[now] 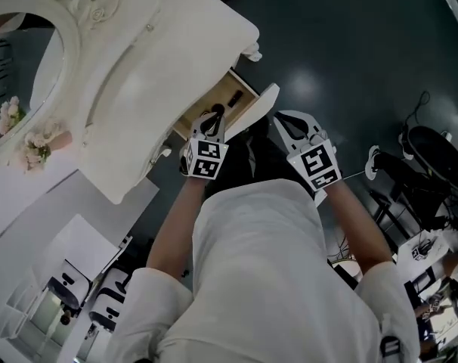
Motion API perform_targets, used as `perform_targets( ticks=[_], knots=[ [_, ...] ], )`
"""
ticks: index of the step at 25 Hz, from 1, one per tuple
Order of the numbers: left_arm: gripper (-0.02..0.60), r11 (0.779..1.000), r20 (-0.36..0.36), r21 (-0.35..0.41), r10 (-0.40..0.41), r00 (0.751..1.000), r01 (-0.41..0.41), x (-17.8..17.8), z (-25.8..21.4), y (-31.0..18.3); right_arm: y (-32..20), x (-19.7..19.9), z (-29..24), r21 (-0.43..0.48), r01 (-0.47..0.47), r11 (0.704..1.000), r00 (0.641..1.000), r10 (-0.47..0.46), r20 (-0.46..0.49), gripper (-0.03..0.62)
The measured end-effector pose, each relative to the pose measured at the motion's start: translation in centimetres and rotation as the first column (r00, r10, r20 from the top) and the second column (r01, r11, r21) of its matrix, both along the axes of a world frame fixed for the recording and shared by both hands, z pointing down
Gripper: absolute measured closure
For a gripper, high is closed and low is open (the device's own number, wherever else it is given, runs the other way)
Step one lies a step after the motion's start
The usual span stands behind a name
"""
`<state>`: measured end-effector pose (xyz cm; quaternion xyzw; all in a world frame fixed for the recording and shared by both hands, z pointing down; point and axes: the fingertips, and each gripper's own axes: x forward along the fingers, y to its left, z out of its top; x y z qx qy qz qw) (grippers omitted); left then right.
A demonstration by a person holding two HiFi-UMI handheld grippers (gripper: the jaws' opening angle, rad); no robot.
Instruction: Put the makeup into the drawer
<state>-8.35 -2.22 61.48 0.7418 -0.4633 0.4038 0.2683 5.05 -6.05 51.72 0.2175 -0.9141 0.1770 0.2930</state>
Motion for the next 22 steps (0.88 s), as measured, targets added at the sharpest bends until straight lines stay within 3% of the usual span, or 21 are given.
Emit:
perform_targets(
  ticks=[13, 22],
  knots=[
    [0.563, 0.984, -0.107, 0.174, -0.013, 0.994, 0.032, -4.9, -8.2, 8.1, 6.5, -7.3, -3.6, 0.090, 0.063, 0.994, 0.997, -0.060, -0.042, 0.563],
    [0.565, 0.942, -0.205, 0.316, -0.051, 0.977, 0.115, -8.1, -12.9, 11.8, 11.6, -8.9, -5.4, 0.146, 0.055, 0.988, 0.996, -0.043, -0.084, 0.563]
  ],
)
